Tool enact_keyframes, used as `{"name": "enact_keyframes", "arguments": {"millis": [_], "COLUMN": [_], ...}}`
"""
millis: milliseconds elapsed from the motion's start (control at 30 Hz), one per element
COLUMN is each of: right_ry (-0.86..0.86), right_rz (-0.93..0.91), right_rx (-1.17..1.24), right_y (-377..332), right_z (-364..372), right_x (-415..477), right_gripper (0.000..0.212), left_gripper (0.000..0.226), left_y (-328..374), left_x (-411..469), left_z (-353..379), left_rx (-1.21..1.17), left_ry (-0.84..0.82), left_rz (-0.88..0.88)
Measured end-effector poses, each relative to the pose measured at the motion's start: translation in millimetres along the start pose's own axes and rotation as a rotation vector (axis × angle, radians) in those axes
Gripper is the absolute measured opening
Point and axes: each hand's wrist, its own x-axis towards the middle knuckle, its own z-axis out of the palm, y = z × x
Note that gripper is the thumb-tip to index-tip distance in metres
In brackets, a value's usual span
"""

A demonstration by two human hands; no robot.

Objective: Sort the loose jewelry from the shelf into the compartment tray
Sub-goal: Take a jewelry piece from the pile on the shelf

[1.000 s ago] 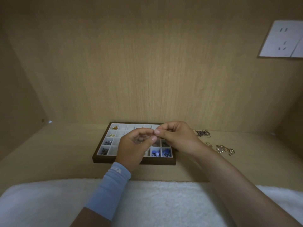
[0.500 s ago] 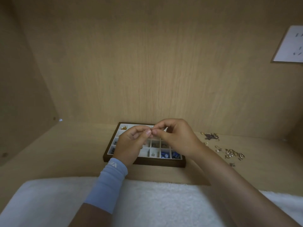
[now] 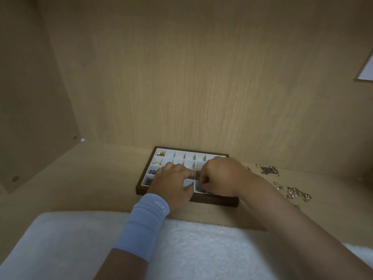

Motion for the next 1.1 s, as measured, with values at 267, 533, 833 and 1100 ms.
{"name": "enact_keyframes", "arguments": {"millis": [267,533,833,1100], "right_ry": [-0.106,0.174,-0.039,-0.011], "right_rz": [0.058,0.326,0.332,0.332], "right_rx": [0.037,0.404,0.328,0.326], "right_y": [-5,61,85,84], "right_z": [-7,-12,10,22], "right_x": [9,-28,-42,-36], "right_gripper": [0.023,0.013,0.016,0.009], "left_gripper": [0.034,0.033,0.033,0.035], "left_y": [-4,8,58,50], "left_x": [0,3,17,14], "left_z": [4,11,37,44], "left_rx": [-0.031,-0.102,-0.048,-0.071], "left_ry": [0.009,0.112,0.106,0.102], "left_rz": [-0.006,0.006,0.160,0.143]}}
